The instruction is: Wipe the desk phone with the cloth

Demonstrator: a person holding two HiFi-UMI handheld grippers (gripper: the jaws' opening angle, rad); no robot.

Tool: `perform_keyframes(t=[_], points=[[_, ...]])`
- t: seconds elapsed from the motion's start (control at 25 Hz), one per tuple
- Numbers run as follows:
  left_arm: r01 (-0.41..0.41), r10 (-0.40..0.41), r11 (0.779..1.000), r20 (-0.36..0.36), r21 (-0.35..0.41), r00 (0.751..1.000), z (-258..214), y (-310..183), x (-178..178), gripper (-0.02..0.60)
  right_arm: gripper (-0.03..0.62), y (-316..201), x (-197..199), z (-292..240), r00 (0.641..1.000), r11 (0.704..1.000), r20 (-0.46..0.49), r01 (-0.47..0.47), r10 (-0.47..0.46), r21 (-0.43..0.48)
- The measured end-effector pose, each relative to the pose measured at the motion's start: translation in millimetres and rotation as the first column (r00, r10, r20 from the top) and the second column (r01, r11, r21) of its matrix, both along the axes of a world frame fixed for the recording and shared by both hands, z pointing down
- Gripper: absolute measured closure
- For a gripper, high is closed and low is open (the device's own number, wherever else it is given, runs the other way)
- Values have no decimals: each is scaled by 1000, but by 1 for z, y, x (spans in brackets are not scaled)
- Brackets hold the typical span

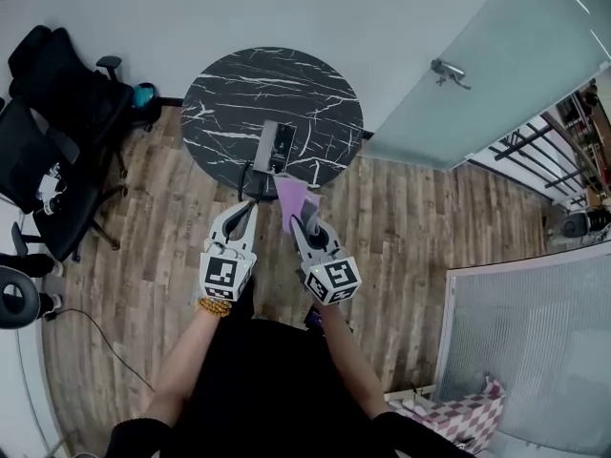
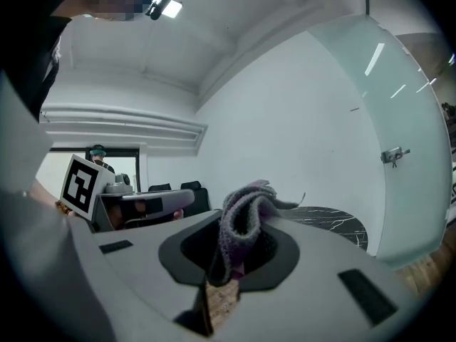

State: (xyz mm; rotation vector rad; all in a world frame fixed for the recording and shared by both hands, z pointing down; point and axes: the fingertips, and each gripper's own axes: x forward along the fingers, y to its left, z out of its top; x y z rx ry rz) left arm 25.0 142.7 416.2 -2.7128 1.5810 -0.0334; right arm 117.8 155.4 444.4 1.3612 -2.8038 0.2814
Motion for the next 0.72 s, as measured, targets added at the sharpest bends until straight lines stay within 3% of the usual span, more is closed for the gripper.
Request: perform_keyframes(t=[0.36,0.6,0.72], points=[[-36,33,997,-58,-61,998,13,-80,-6,568,539,-86,-13,6,997,998,-78,12,-16,-57],[-72,67,993,-58,-91,996,25,-135,-13,568,539,-144,-14,9,1000,999,-16,-3,2,-50],[-74,67,991,-72,-113,995,27,-164,-18,568,539,-177,-13,19,998,998,-61,-34,31,-61]])
